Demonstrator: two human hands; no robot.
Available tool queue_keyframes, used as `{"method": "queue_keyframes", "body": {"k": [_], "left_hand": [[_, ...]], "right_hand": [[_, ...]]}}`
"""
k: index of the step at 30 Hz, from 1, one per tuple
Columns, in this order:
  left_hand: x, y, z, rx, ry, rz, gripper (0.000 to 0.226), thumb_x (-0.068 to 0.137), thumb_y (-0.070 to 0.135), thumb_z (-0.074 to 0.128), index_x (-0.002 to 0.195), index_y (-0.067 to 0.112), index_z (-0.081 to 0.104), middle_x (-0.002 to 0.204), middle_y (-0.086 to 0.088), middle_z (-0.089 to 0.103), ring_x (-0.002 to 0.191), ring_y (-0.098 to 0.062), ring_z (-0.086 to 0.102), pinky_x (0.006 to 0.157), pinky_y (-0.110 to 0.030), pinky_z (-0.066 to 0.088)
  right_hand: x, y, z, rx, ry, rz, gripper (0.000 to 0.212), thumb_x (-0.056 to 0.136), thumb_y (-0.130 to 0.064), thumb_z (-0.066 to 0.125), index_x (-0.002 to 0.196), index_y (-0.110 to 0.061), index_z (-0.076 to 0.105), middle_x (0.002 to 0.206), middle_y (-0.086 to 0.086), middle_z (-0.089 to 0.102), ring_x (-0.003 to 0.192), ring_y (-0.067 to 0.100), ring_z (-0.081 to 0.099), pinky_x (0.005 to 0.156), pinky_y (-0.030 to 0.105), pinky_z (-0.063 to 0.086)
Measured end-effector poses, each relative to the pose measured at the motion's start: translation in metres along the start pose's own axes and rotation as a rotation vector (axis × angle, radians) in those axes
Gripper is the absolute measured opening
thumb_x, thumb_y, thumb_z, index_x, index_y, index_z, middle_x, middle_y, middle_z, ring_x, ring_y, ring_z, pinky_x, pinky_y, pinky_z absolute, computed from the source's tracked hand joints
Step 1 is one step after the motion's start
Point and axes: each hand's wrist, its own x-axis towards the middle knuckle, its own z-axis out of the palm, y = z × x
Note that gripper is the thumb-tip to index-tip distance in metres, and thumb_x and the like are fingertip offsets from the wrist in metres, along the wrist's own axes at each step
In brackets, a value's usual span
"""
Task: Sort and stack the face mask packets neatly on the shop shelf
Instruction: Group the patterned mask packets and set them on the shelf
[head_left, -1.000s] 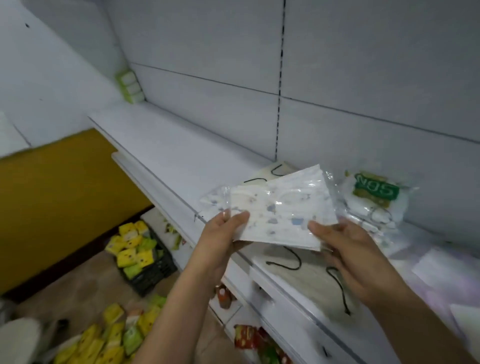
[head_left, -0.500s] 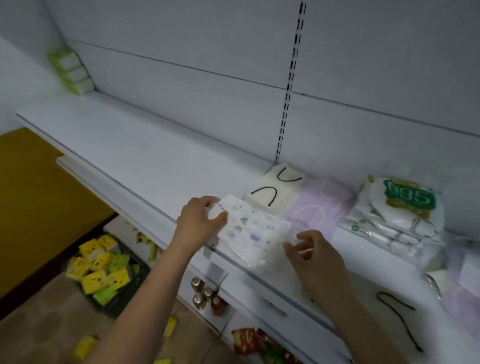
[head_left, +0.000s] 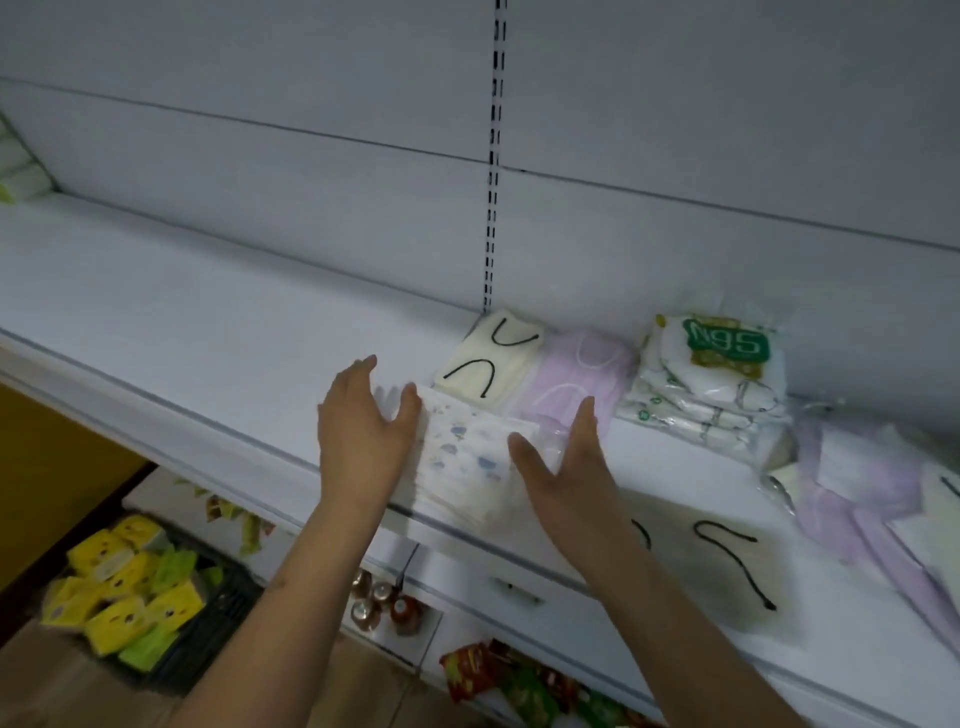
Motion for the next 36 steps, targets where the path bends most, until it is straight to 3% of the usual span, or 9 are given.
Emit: {"method": "queue_keyframes", "body": {"k": [4, 10, 12, 15, 18, 22, 26, 31, 36], "left_hand": [[-0.013, 0.059, 0.028, -0.146, 0.036, 0.292, 0.041, 0.097, 0.023, 0.057, 0.137, 0.016, 0.052, 0.139, -0.002, 0.051, 0.129, -0.015, 0.047, 0.106, -0.030, 0.040], [-0.094, 0.138, 0.136, -0.194, -0.446, 0.595, 0.029, 0.088, 0.022, 0.059, 0.117, 0.018, 0.064, 0.119, 0.003, 0.060, 0.112, -0.016, 0.057, 0.089, -0.019, 0.041], [-0.114, 0.151, 0.169, -0.183, -0.630, 0.548, 0.030, 0.090, 0.022, 0.060, 0.119, 0.020, 0.063, 0.121, 0.004, 0.059, 0.115, -0.016, 0.057, 0.090, -0.019, 0.039], [-0.126, 0.170, 0.206, -0.128, -0.726, 0.428, 0.041, 0.093, 0.021, 0.061, 0.133, 0.016, 0.056, 0.132, -0.001, 0.055, 0.120, -0.018, 0.054, 0.093, -0.020, 0.036], [-0.137, 0.194, 0.232, -0.058, -0.657, 0.504, 0.042, 0.092, 0.017, 0.059, 0.134, 0.012, 0.055, 0.131, -0.006, 0.057, 0.120, -0.021, 0.054, 0.099, -0.026, 0.039], [-0.149, 0.221, 0.274, 0.036, -0.634, 0.508, 0.053, 0.095, 0.028, 0.059, 0.142, 0.010, 0.046, 0.131, -0.011, 0.055, 0.120, -0.028, 0.053, 0.101, -0.036, 0.043], [-0.157, 0.242, 0.305, 0.186, -0.602, 0.383, 0.045, 0.093, 0.029, 0.061, 0.134, 0.010, 0.053, 0.121, -0.013, 0.057, 0.112, -0.030, 0.056, 0.097, -0.038, 0.043], [-0.162, 0.262, 0.305, -0.159, -0.500, 0.250, 0.016, 0.084, 0.005, 0.066, 0.098, 0.013, 0.070, 0.083, -0.004, 0.067, 0.078, -0.022, 0.063, 0.073, -0.029, 0.049], [-0.146, 0.294, 0.263, -0.337, -0.109, 0.474, 0.017, 0.088, 0.004, 0.065, 0.101, 0.012, 0.074, 0.097, -0.005, 0.066, 0.086, -0.011, 0.060, 0.079, -0.008, 0.040]], "right_hand": [[0.015, -0.010, -0.066, 0.059, 0.332, -0.189, 0.078, 0.099, -0.037, 0.053, 0.158, -0.018, 0.005, 0.166, -0.004, 0.009, 0.151, 0.009, 0.012, 0.122, 0.025, 0.011], [0.056, 0.021, -0.205, -0.252, 0.780, -0.281, 0.065, 0.101, -0.032, 0.051, 0.154, -0.006, 0.025, 0.154, 0.016, 0.036, 0.141, 0.028, 0.036, 0.116, 0.031, 0.027], [0.063, 0.055, -0.244, -0.399, 0.751, -0.218, 0.064, 0.098, -0.032, 0.055, 0.151, -0.006, 0.032, 0.141, 0.017, 0.050, 0.127, 0.032, 0.050, 0.106, 0.037, 0.040], [0.059, 0.116, -0.279, -0.717, 0.451, -0.014, 0.072, 0.092, -0.042, 0.063, 0.151, -0.011, 0.035, 0.136, 0.017, 0.054, 0.122, 0.036, 0.053, 0.102, 0.041, 0.043], [0.041, 0.171, -0.294, -0.884, 0.228, 0.117, 0.096, 0.076, -0.072, 0.060, 0.152, -0.022, 0.029, 0.149, 0.011, 0.043, 0.132, 0.034, 0.045, 0.108, 0.045, 0.038], [0.018, 0.221, -0.311, -0.907, 0.084, 0.160, 0.120, 0.052, -0.093, 0.029, 0.153, -0.029, 0.026, 0.159, 0.003, 0.031, 0.143, 0.028, 0.033, 0.115, 0.045, 0.031], [0.012, 0.244, -0.340, -0.858, 0.097, 0.065, 0.112, 0.062, -0.091, 0.031, 0.153, -0.026, 0.029, 0.161, -0.001, 0.028, 0.146, 0.021, 0.029, 0.119, 0.041, 0.025], [0.017, 0.261, -0.365, -0.781, 0.203, -0.004, 0.081, 0.088, -0.059, 0.059, 0.152, -0.018, 0.031, 0.159, 0.001, 0.032, 0.146, 0.019, 0.028, 0.117, 0.034, 0.027], [0.011, 0.251, -0.365, -0.649, 0.338, -0.081, 0.066, 0.093, -0.058, 0.050, 0.144, -0.016, 0.046, 0.151, 0.004, 0.045, 0.139, 0.020, 0.040, 0.111, 0.031, 0.033]]}}
